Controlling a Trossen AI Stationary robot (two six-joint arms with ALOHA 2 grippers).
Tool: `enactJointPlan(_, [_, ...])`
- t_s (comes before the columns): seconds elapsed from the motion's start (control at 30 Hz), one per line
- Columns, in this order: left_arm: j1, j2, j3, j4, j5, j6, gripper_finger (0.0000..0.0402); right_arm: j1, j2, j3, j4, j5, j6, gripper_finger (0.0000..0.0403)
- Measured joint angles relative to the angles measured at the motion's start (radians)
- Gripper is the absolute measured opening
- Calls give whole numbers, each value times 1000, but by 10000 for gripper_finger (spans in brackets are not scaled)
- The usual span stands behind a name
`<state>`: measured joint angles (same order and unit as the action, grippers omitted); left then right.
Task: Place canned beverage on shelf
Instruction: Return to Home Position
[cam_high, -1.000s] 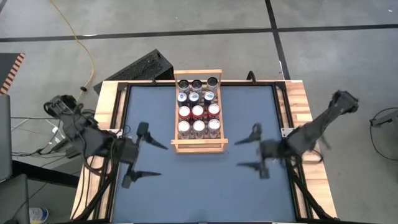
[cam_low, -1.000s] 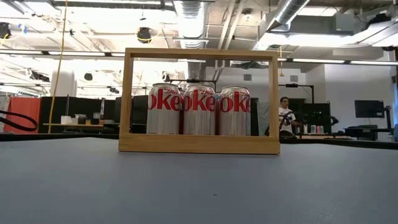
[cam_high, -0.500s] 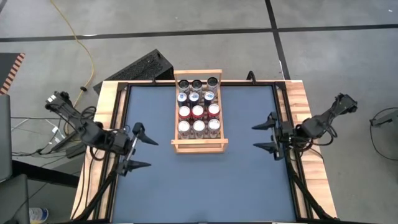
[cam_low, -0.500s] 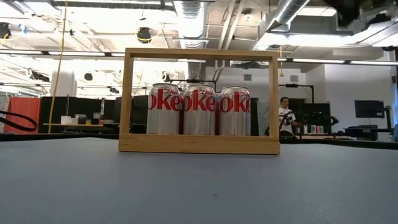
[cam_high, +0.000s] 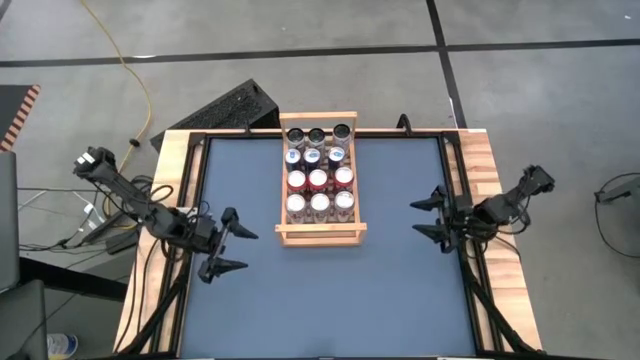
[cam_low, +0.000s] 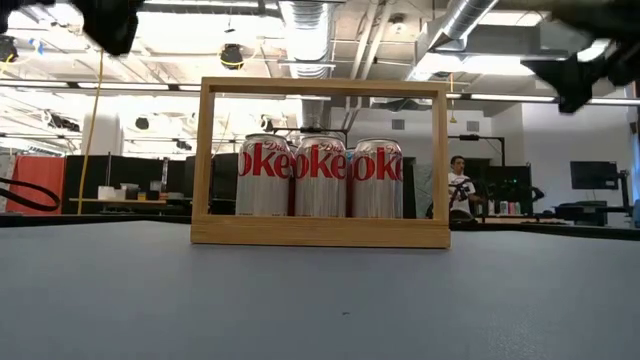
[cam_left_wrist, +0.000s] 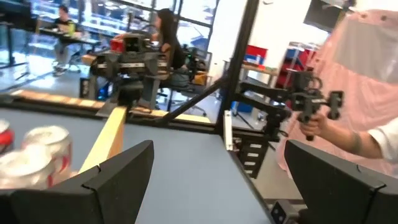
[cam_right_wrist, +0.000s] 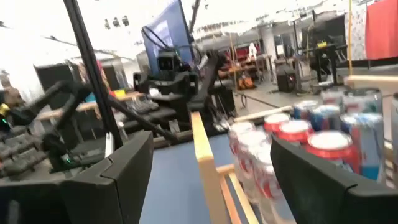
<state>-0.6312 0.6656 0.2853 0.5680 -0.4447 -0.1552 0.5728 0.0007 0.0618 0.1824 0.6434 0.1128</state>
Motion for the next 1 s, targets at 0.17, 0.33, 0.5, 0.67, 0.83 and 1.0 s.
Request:
enactJointPlan(0.17, [0,0,-123,156,-46,-15,348,0,5,-53,25,46,34,317])
enactJointPlan(0.33, [0,-1,-260,317,-47,-26,348,2,1,-53,-62,112,74,317])
enactJointPlan(0.5, [0,3,-275,274,-91,-72,348,0,3,-54,-103,144,90,317])
enactJointPlan(0.67, [0,8,-275,232,-69,-76,348,0,19,-54,-107,156,68,317])
enactJointPlan(0.83, [0,8,-276,242,-110,-77,348,0,54,-54,-112,157,77,317])
enactJointPlan(1.0, [-3,-39,-276,420,-99,-12,348,0,75,-55,-113,158,183,317])
